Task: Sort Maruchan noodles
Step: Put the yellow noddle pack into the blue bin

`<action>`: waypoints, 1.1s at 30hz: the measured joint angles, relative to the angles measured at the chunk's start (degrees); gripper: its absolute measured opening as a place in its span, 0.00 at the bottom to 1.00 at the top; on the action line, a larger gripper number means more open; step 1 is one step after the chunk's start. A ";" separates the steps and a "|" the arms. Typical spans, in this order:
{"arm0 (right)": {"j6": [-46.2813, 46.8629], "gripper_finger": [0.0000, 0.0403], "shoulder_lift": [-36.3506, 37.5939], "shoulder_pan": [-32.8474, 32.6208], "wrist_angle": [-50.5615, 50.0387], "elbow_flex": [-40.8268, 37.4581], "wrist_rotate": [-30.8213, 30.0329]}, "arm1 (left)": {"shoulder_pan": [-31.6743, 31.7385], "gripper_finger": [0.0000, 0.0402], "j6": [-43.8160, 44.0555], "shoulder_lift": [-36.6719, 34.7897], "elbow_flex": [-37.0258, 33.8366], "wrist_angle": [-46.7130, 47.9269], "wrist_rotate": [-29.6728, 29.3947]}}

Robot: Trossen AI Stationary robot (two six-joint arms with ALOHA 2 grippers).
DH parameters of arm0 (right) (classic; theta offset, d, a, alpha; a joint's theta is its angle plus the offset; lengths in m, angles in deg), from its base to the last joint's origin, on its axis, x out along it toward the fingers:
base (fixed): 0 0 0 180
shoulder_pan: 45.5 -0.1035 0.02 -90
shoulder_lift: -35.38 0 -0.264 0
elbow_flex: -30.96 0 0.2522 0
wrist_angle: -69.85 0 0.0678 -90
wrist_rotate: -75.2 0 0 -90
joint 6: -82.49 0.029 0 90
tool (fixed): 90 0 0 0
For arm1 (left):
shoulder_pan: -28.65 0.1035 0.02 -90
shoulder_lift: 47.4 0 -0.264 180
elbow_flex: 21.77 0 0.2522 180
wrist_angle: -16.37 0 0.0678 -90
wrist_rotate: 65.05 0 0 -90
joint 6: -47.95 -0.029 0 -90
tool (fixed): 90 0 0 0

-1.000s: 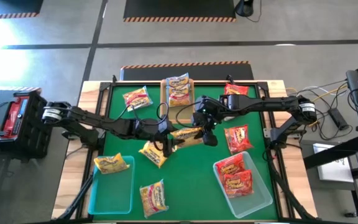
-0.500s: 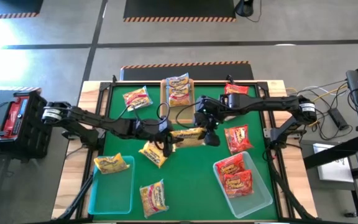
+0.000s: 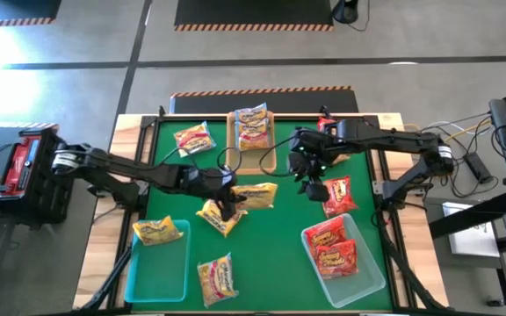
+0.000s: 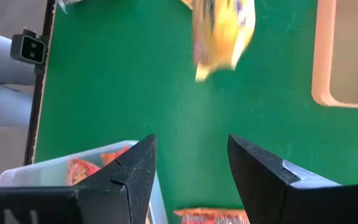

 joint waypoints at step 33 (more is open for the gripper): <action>10.59 0.44 12.78 -0.15 14.13 -17.13 -2.52 | -55.70 0.13 63.88 -36.27 -5.34 47.04 -16.56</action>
